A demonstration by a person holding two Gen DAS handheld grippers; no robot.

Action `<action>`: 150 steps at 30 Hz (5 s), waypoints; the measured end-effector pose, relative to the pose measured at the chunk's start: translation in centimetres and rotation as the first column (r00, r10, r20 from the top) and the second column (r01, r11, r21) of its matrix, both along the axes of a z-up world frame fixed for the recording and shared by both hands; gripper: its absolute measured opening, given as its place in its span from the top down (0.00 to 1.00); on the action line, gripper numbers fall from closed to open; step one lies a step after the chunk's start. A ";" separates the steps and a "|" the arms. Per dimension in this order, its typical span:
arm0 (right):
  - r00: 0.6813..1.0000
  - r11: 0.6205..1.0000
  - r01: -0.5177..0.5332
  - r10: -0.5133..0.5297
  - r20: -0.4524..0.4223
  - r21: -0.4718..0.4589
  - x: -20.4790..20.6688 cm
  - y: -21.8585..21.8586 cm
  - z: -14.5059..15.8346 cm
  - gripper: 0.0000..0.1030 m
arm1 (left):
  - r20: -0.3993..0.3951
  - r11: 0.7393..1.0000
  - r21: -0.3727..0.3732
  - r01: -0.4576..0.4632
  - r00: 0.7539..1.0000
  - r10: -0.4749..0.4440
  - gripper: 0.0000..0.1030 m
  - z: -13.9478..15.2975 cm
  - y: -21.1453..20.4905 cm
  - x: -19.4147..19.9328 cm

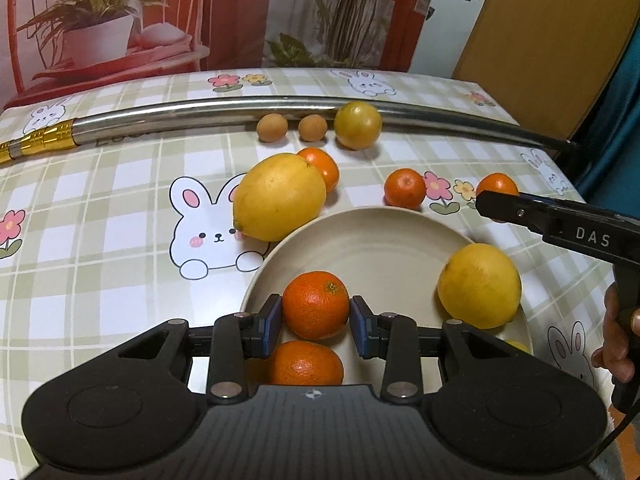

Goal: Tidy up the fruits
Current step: 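Carry both tangerines over the white plate and open the left tool, then lower the right tool's tangerine into the plate and open it, then move both open tools back to the fruits beside the pole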

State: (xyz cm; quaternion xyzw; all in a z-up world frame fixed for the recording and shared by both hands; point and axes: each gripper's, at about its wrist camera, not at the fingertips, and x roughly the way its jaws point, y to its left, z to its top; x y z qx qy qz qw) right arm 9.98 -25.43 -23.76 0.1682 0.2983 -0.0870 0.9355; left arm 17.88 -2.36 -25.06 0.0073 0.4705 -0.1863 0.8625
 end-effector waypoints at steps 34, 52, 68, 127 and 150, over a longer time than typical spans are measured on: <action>1.000 1.000 -0.014 0.015 0.013 -0.015 -2.0 1.7 2.4 0.69 | 0.087 0.988 -0.035 -0.148 0.985 0.151 0.58 3.2 2.5 -2.9; 0.992 0.992 -0.123 0.123 -0.018 0.003 -3.9 7.7 3.5 0.69 | 0.105 0.971 -0.076 -0.228 0.966 0.235 0.58 5.1 4.1 -7.5; 0.967 0.971 -0.240 0.240 -0.086 0.007 -4.5 12.9 2.7 0.69 | 0.113 0.955 -0.105 -0.277 0.951 0.288 0.58 5.6 6.3 -9.7; 0.996 0.999 0.029 -0.025 0.090 -0.041 -4.3 2.8 7.7 0.67 | 0.268 0.949 -0.144 -0.280 0.912 0.310 0.58 11.2 8.0 -7.0; 0.996 0.998 0.057 -0.057 0.072 0.000 -1.6 -0.8 5.2 0.63 | 0.174 0.981 -0.071 -0.180 0.966 0.189 0.58 8.9 4.9 1.3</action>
